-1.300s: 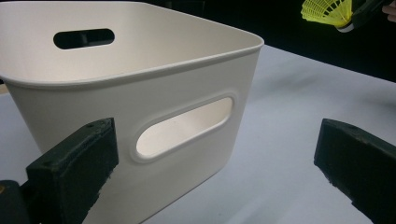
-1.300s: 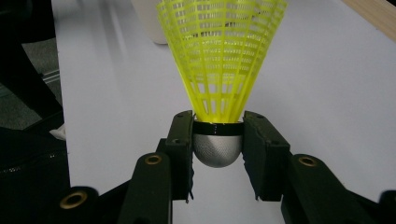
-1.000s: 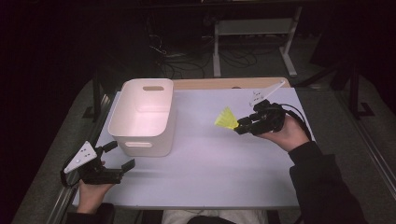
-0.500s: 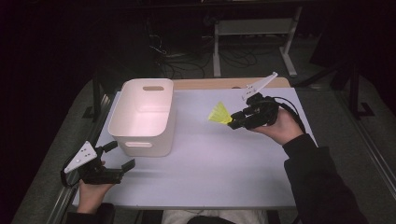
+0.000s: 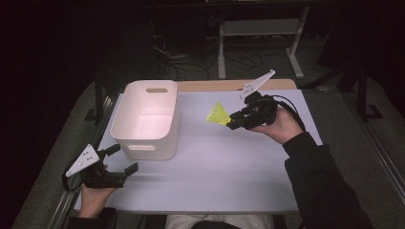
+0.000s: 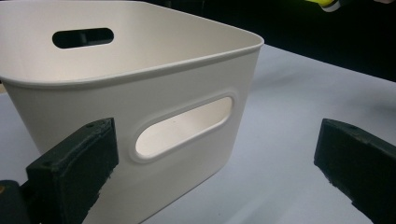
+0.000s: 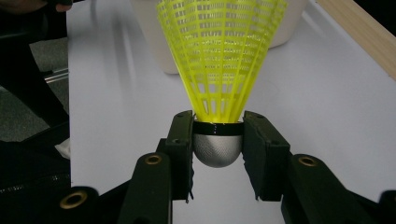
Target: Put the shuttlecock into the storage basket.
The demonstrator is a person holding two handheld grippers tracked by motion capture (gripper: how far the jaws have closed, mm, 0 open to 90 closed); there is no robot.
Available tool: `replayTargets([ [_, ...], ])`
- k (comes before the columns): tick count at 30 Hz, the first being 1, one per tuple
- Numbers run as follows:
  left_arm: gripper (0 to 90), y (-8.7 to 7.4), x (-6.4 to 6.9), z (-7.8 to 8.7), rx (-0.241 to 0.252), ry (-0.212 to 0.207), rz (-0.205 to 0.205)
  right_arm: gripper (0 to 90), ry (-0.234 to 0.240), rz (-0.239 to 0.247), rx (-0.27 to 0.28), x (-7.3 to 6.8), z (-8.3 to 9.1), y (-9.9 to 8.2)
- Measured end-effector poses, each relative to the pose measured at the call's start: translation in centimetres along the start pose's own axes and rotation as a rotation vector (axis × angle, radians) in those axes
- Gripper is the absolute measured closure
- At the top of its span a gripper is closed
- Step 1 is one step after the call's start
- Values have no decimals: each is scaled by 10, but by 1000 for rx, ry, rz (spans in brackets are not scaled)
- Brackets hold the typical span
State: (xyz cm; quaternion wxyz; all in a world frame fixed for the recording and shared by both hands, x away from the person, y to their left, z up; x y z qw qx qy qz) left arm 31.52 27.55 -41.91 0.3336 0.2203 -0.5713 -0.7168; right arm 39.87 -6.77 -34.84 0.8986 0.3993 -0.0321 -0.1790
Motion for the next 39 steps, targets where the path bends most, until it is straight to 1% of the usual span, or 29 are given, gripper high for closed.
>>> replayTargets([
  [1, 0, 0, 0, 0, 0, 0, 0, 632, 2, 3, 1, -1, -1, 5],
  [2, 0, 0, 0, 0, 0, 0, 0, 632, 2, 3, 1, -1, -1, 5],
  [3, 0, 0, 0, 0, 0, 0, 1, 632, 5, 13, 5, -2, -2, 10],
  [5, 0, 0, 0, 0, 0, 0, 0, 632, 4, 16, 2, -2, -2, 12],
  [8, 0, 0, 0, 0, -1, -2, 0, 632, 6, 33, 0, -3, -4, 20],
  [12, 0, 0, 0, 0, -1, -2, 0, 632, 11, 34, 1, -5, -6, 26],
  [17, 0, 0, 0, 0, -1, -2, 1, 632, 18, 51, 4, -6, -11, 37],
  [24, 0, 0, 0, 0, -1, -3, 2, 632, 26, 63, 3, -9, -14, 46],
  [25, 0, 0, 0, 0, -1, -3, 2, 632, 27, 72, 5, -8, -15, 47],
  [26, 0, 0, 0, 0, -2, -3, 2, 632, 28, 65, 5, -9, -15, 49],
  [29, 0, 0, 0, 0, -2, -3, 1, 632, 29, 71, 2, -10, -16, 51],
  [30, 0, 0, 0, 0, -3, -3, 2, 632, 32, 81, 0, -10, -18, 56],
  [39, 0, 0, 0, 0, -3, -4, 2, 632, 38, 102, 3, -13, -21, 70],
])
Point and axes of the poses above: each handheld gripper's, and its own axes: z roughly backward along the jaws, y roughly out of its top, x roughly to its right, the point moved 9 cm from there along -z, roughly forward along the jaws, and after that the axes turned 2 degrees about x, right-handed, at the moved point
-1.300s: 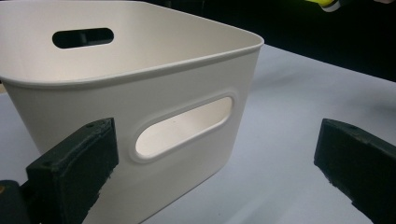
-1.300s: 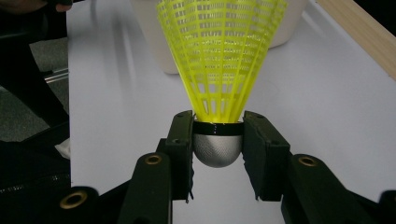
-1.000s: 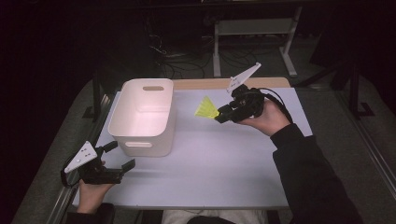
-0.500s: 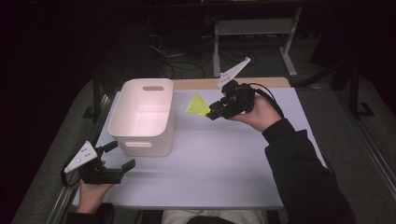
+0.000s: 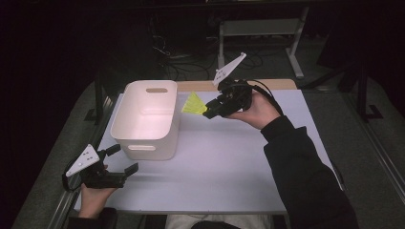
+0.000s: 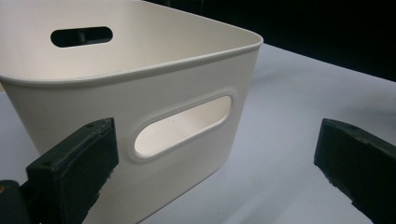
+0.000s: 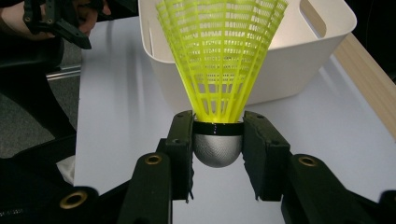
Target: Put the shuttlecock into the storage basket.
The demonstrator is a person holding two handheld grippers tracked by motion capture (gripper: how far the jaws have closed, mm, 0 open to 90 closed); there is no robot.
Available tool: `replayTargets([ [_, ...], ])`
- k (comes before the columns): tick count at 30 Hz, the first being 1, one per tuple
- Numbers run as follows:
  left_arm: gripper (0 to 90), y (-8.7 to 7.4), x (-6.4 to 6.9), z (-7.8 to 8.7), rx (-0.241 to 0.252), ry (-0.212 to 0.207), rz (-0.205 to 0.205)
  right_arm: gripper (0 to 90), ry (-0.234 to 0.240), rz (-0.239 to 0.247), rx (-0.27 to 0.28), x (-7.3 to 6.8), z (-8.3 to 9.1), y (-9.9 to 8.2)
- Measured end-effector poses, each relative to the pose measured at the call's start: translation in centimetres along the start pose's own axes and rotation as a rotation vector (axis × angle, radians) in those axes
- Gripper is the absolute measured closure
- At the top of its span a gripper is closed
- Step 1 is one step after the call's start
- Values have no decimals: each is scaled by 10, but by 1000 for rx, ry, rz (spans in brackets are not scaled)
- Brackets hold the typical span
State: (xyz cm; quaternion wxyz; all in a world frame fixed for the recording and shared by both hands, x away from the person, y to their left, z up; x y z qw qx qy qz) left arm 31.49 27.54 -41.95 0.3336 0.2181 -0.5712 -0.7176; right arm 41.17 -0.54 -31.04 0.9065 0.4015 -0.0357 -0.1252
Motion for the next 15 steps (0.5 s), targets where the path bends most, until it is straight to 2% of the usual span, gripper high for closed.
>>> replayTargets([
  [15, 0, 0, 0, 0, 1, -2, -1, 632, 23, 27, 6, -1, -15, 23],
])
Point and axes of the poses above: each handheld gripper's, and its own axes: z roughly backward along the jaws, y roughly out of its top, x roughly to its right, the point moved 9 cm from there along -z, roughly forward along the jaws, and after that the axes turned 2 degrees about x, right-handed, at the moved point
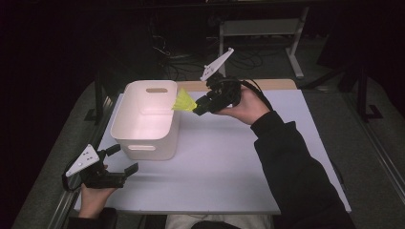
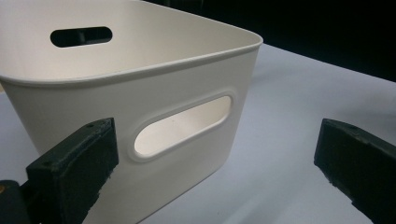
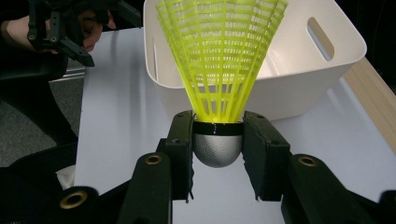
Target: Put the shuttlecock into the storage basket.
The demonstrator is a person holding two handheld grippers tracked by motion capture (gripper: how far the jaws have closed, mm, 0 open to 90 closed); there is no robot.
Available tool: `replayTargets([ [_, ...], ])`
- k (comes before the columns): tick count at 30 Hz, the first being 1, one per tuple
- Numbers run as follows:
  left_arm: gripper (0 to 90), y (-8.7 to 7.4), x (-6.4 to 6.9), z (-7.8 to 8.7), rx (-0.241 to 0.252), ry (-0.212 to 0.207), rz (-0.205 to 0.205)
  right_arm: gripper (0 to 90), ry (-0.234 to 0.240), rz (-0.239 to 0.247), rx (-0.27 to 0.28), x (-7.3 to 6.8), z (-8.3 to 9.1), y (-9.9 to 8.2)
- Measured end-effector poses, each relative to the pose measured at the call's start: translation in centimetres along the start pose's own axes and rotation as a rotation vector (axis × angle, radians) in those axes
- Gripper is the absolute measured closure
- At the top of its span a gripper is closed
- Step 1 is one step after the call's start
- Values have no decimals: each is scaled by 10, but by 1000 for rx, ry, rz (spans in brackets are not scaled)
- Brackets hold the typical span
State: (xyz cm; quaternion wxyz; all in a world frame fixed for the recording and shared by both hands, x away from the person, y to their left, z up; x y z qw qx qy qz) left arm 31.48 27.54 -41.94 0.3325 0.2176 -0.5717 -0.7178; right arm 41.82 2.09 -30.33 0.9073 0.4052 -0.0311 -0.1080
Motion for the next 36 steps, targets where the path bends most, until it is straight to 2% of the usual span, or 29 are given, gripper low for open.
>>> replayTargets([
  [9, 0, 0, 0, 0, 1, -1, 3, 632, 18, 9, 0, -1, -13, 9],
  [36, 0, 0, 0, 0, 1, -2, 3, 632, 48, 23, 18, 6, -37, 33],
])
Point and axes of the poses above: each handheld gripper's, and its own axes: z roughly backward along the jaws, y roughly out of its top, x roughly to its right, the point moved 9 cm from there along -z, roughly forward along the jaws, and after that the axes turned 2 degrees about x, right-handed, at the moved point
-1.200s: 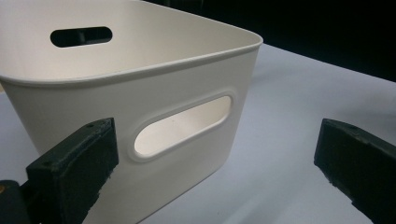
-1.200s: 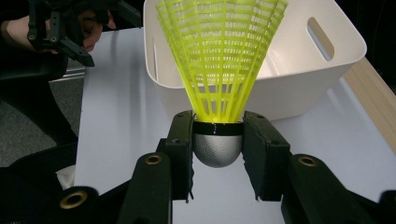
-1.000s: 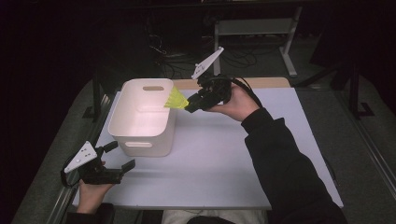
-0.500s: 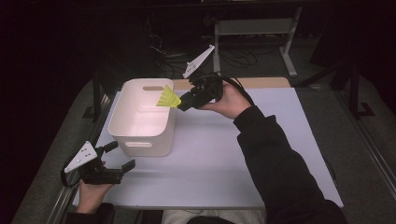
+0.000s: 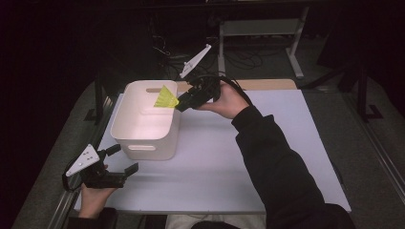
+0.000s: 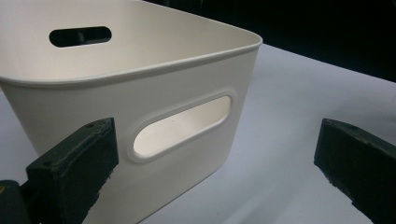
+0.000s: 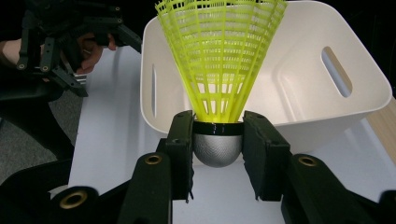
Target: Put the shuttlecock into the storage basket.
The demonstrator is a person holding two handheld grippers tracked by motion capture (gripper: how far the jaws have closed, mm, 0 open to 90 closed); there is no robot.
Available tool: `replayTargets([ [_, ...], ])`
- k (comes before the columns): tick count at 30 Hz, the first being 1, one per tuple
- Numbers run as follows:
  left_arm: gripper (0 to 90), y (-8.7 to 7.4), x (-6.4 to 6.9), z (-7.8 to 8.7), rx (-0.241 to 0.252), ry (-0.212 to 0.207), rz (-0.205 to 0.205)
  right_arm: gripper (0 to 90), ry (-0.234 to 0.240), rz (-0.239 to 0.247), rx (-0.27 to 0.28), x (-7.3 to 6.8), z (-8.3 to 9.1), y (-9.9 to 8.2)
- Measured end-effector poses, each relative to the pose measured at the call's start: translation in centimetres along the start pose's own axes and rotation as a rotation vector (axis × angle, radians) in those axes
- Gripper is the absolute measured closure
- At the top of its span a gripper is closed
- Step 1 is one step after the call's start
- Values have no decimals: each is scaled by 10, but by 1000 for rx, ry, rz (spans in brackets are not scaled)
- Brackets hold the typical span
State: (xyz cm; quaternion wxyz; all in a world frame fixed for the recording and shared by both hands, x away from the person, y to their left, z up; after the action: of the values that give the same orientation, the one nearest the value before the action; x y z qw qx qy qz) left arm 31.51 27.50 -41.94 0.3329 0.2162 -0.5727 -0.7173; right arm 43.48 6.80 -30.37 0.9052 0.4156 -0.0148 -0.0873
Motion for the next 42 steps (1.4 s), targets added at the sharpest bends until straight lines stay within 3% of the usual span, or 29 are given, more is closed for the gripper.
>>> replayTargets([
  [10, 0, 0, 0, 0, 0, -1, -1, 632, 11, 6, 4, 3, -13, 6],
  [21, 0, 0, 0, 0, 2, -3, -1, 632, 42, 29, -5, -3, -32, 15],
  [42, 0, 0, 0, 0, 2, -4, -2, 632, 81, 28, -14, -8, -54, 16],
])
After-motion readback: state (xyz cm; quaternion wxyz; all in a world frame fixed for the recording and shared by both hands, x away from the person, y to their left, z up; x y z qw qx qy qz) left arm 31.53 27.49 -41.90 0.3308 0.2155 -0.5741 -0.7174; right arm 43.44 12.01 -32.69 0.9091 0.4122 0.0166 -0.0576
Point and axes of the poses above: each handheld gripper's, and its own axes: z roughly backward along the jaws, y roughly out of its top, x roughly to its right, the point moved 9 cm from there along -z, roughly forward along the jaws, and after that the axes turned 2 degrees about x, right-handed, at the moved point
